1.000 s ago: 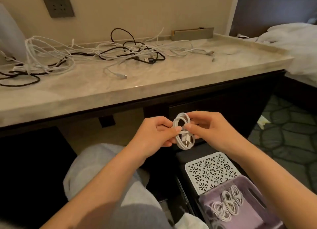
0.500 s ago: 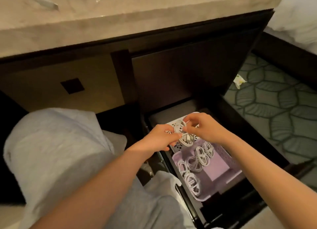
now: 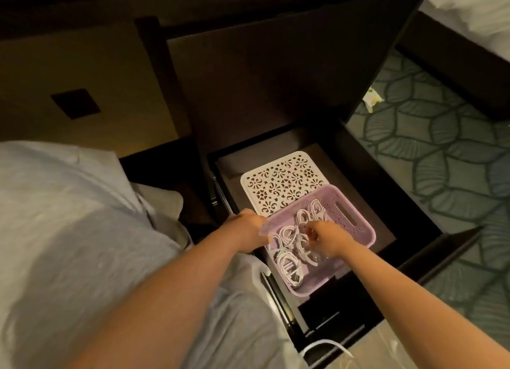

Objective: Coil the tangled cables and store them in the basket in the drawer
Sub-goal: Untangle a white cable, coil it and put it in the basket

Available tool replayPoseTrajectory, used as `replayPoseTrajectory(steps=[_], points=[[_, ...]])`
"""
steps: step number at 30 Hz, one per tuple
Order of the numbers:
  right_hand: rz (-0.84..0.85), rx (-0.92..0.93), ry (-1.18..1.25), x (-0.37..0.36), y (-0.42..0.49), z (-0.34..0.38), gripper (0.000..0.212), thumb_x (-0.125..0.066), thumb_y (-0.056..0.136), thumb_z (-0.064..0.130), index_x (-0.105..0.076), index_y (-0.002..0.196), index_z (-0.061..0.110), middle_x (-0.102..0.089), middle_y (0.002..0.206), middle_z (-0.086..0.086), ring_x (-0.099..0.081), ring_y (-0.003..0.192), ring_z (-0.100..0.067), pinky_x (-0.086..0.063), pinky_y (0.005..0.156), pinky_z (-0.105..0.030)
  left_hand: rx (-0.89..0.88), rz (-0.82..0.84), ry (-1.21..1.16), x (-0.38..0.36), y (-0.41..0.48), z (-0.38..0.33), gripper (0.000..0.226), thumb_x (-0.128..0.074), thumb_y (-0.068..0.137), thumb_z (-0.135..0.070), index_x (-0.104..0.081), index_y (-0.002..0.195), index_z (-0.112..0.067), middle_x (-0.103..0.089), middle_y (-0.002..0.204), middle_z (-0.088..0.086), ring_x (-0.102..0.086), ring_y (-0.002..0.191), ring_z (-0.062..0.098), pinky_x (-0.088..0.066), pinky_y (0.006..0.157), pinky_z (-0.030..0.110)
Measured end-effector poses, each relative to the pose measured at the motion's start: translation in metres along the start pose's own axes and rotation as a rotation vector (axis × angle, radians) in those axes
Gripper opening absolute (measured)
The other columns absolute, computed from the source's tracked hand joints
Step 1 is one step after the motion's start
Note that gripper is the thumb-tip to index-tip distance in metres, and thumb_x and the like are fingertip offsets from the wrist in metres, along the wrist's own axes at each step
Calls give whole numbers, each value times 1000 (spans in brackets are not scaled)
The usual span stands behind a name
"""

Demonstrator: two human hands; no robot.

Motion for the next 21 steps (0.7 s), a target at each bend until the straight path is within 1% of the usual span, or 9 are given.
replayPoseTrajectory(steps=[2,5,7,10,13,15,17,18,21], points=[[30,-14,-24,-12,-1,-6,29,-62,86,13,-44,71,30,-48,70,13,-54,76,-14,-45,69,-24,-6,-4,-13,-3,1,2,55,-55,88,-49,-44,138,-27,-41,132,11,-39,128,34,-40,103,43],[45,-4,-23,-21,1,-9,10,-57,88,7,-56,86,18,-58,78,6,-63,81,-19,-54,78,-36,-19,-14,-43,-1,1,0,55,-56,90,-46,-44,139,-25,-40,132,11,-44,123,30,-41,101,40],[47,1,-13,-25,7,-10,16,-54,89,6,-57,94,21,-59,83,5,-62,83,-18,-53,82,-35,-19,-20,-56,1,-2,-1,52,-55,91,-41,-45,139,-22,-37,134,10,-48,117,29,-43,100,39],[58,-16,-38,-30,11,-12,31,-55,89,5,-60,117,17,-65,98,-3,-57,86,-18,-48,85,-30,-34,-31,-66,2,-4,-2,47,-55,92,-39,-49,135,-20,-40,132,9,-49,117,28,-44,99,39],[76,-24,-71,-28,13,-13,23,-59,87,8,-63,109,13,-67,105,-5,-56,86,-18,-49,84,-31,-21,-31,-112,5,-6,-4,45,-54,93,-39,-49,133,-19,-44,132,7,-49,118,27,-44,99,37],[74,-31,-122,-19,9,-9,5,-61,88,19,-61,92,21,-65,94,0,-59,86,-19,-51,78,-33,-32,-58,-112,10,-8,-7,28,-52,93,-39,-55,111,-18,-54,121,8,-52,107,25,-43,91,36],[69,-11,-148,-4,4,0,21,-60,89,29,-49,72,33,-55,78,10,-56,79,-15,-49,72,-29,-39,-72,-63,18,-15,-12,24,-50,94,-39,-51,93,-16,-57,103,10,-51,94,23,-37,85,36],[72,14,-143,9,1,9,24,-59,90,28,-47,71,34,-53,75,11,-56,77,-14,-48,70,-26,-44,-76,-59,26,-22,-14,28,-49,94,-40,-53,94,-12,-58,99,10,-52,92,25,-37,83,38],[98,181,30,51,-12,40,9,-55,93,19,-63,88,21,-59,75,9,-61,74,-14,-49,68,-25,-124,-92,-144,49,-51,-17,38,-49,93,-42,-63,108,-9,-65,107,10,-61,98,28,-48,86,44]])
Point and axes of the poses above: each hand's wrist, its own y-axis towards the middle knuckle, its own x-axis out of the back of the hand, z = x × y, the point moved 3 cm from there along y, towards the middle knuckle
